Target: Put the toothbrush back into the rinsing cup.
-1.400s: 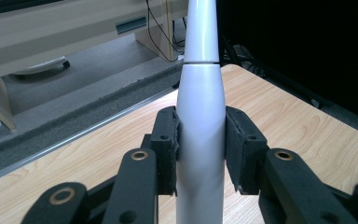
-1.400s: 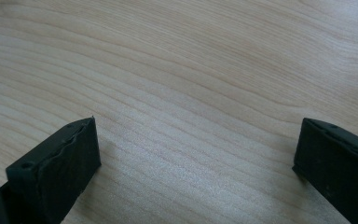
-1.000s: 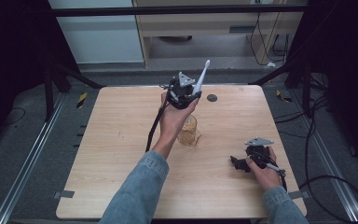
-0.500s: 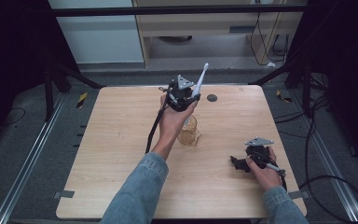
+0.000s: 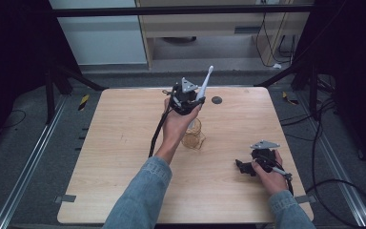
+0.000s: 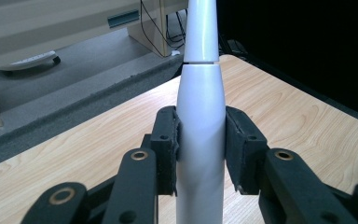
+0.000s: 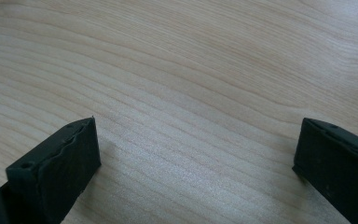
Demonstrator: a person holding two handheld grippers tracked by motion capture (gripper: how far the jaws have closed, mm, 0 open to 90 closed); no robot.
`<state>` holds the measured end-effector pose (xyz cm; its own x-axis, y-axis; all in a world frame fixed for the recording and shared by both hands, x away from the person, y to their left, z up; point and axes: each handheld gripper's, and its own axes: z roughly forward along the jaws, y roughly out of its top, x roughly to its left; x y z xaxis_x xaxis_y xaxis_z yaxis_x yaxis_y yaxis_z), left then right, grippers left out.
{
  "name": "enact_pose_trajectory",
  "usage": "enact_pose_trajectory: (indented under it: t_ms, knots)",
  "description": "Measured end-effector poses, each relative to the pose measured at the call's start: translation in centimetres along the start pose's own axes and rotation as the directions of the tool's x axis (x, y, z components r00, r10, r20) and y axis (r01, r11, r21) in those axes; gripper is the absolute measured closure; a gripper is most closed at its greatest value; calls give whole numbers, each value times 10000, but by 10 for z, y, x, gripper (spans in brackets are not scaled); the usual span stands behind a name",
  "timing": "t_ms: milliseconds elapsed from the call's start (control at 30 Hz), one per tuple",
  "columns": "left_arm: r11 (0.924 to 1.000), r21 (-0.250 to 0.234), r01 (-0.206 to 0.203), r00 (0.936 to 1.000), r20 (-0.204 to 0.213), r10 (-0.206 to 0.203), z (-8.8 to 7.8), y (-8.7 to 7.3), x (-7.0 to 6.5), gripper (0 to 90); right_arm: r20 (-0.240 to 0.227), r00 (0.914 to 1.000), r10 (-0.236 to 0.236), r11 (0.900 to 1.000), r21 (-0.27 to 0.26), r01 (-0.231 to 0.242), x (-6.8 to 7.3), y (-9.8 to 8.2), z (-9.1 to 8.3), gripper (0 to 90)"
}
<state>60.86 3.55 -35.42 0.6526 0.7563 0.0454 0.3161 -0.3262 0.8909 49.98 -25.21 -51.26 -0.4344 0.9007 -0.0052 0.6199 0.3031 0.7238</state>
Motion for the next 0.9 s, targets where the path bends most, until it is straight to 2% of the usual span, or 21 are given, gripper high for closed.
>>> enact_pose_trajectory:
  t_ms: [900]
  knots:
    - [9990,443,86,9999,121,-92,9,-31,-2,667,3,10000,30,10000,12,-30,0,0,0,4]
